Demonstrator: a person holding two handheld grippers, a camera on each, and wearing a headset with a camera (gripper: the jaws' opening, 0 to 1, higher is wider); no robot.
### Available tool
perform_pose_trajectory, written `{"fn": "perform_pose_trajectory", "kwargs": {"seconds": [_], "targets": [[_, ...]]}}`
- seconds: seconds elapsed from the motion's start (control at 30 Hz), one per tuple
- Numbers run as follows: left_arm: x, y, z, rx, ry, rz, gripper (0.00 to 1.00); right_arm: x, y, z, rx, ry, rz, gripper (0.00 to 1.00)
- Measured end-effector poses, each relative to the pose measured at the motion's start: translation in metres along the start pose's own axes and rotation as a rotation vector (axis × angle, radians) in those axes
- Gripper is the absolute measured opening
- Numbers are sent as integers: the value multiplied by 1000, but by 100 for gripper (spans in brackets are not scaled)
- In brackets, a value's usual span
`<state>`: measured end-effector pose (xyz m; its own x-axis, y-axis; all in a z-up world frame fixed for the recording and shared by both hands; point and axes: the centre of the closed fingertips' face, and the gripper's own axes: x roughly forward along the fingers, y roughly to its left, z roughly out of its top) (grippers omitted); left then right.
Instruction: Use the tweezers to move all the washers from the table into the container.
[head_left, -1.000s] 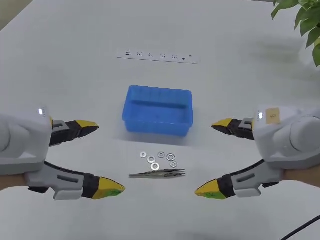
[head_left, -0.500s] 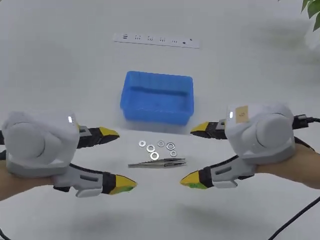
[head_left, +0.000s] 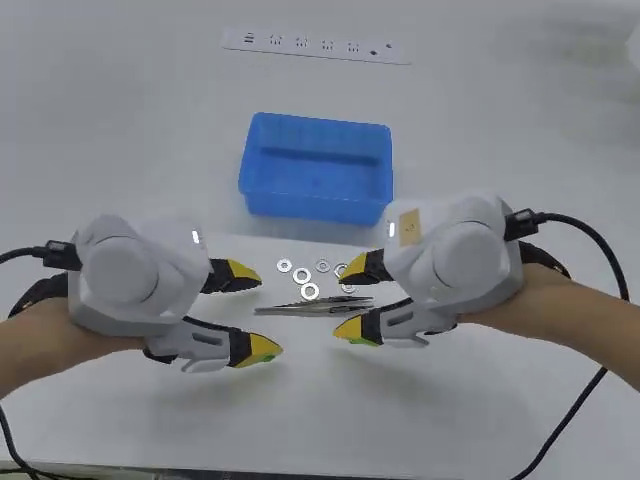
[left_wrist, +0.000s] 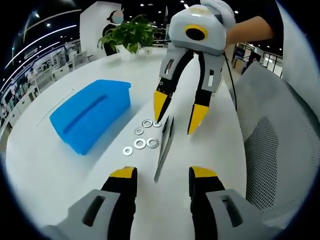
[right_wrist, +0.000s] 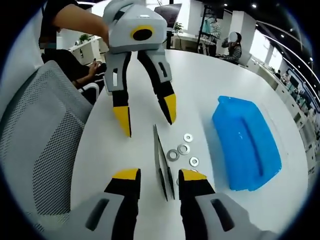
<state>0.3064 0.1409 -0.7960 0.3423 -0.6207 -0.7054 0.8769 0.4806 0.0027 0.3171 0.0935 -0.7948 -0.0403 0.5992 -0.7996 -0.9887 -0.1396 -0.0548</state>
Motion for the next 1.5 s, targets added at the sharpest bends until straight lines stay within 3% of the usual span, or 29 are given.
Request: {"fn": "perform_pose_trajectory", "kwargs": {"seconds": [0.13,0.2,0.3,0.33,0.37,0.6,0.67,0.7,0.93,0.97,1.0,1.03,1.1,1.17,1.23,1.37,1.5], "targets": [[4,-2,3,-3,-3,-20,43,7,-1,-5,-39,50,15,27],[5,-3,4,9,-1,-25,41,9,0,-4,-42,51,27,25],[7,-4,-1,46,44,-39,37,11,-1,-7,-69,77,27,21],[9,-3,3,60,10,-45,35,11,-3,-8,-109,94,15,20],[9,-1,1,52,27,-47,34,12,-1,-4,-94,72,23,19],[11,-3,2,83,42,-66,23,12,0,-5,-96,95,31,10],[13,-3,3,144,46,-70,13,12,1,-6,-94,92,35,9],[13,-3,3,144,50,-66,9,12,3,-6,-84,86,50,9],[14,-2,3,145,58,-64,6,12,3,-7,-51,80,31,8],[14,-3,2,167,68,-71,6,12,3,-6,-52,80,29,8],[14,-4,3,250,79,-82,5,12,3,-7,-55,75,26,8],[12,-1,3,346,100,-60,5,12,4,-6,-63,64,27,8],[11,-3,0,357,150,-64,4,13,4,-3,-21,11,9,8],[9,-6,5,345,142,-73,4,13,4,-3,6,-23,-9,8],[5,-7,6,370,143,-75,4,11,4,-3,20,-61,-34,8],[-4,-14,16,375,135,-72,4,10,7,-2,-72,-47,-84,9],[-14,-18,32,387,100,-68,4,7,9,1,-102,-41,-113,8]]}}
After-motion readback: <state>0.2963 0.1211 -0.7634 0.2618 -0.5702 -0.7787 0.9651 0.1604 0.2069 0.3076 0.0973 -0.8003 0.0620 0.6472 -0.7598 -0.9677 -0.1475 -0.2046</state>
